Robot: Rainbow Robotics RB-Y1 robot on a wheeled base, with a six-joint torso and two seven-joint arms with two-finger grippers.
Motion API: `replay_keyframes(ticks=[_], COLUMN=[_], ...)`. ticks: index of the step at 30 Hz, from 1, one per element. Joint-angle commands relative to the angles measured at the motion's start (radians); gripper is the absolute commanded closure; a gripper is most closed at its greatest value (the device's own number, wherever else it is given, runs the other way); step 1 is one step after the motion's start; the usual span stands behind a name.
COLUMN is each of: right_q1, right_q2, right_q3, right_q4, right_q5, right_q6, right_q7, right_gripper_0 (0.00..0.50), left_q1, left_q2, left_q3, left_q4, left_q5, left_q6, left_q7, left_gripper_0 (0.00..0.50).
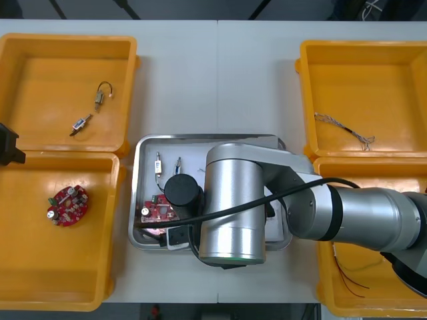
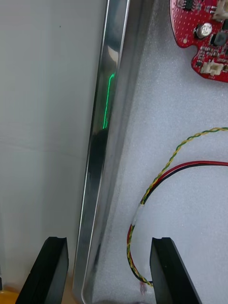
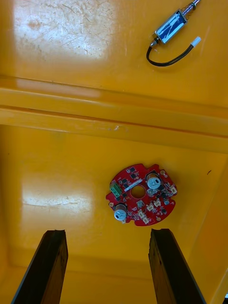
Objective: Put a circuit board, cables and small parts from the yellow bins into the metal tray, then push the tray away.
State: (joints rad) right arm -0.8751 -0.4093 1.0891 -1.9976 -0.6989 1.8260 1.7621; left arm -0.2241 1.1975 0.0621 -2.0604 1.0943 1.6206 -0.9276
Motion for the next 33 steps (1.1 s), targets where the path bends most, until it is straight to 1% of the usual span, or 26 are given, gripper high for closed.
replay_keyframes(ticks=[1,4,6,8,18,21,31,32,33], right_q1=[0.050,0.065,0.088,0.099,0.173,0.185,0.199,0.200,0.200], right_q2=[0.026,0.026,0.027,0.027,0.029,0.032,0.053,0.053,0.053], right_q3=[0.008,0.011,0.018,0.018,0.037,0.045,0.046,0.045,0.046], right_q4=[-0.010,-0.010,-0.010,-0.010,-0.010,-0.006,0.043,0.043,0.043], right_q5=[0.027,0.045,0.075,0.084,0.180,0.199,0.226,0.228,0.228], right_q6=[-0.025,-0.034,-0.051,-0.056,-0.106,-0.120,-0.159,-0.162,-0.165], right_q7=[-0.004,-0.007,-0.015,-0.018,-0.035,-0.041,-0.047,-0.047,-0.047], right_gripper_0=[0.000,0.000,0.000,0.000,0.000,0.000,0.000,0.004,0.058], left_q1=[0.009,0.009,0.009,0.009,0.009,0.009,0.009,0.009,0.009], left_q2=[0.050,0.050,0.050,0.050,0.050,0.050,0.050,0.050,0.050], left_q3=[0.019,0.019,0.019,0.019,0.019,0.019,0.019,0.019,0.019], left_q4=[0.000,0.000,0.000,0.000,0.000,0.000,0.000,0.000,0.000], left_q5=[0.004,0.004,0.004,0.004,0.004,0.004,0.004,0.004,0.004], left_q6=[-0.008,-0.008,-0.008,-0.008,-0.008,-0.008,-0.008,-0.008,-0.008], left_q7=[-0.051,-0.051,-0.051,-0.051,-0.051,-0.051,-0.051,-0.051,-0.051], left_gripper_0=[0.000,0.000,0.000,0.000,0.000,0.000,0.000,0.000,0.000])
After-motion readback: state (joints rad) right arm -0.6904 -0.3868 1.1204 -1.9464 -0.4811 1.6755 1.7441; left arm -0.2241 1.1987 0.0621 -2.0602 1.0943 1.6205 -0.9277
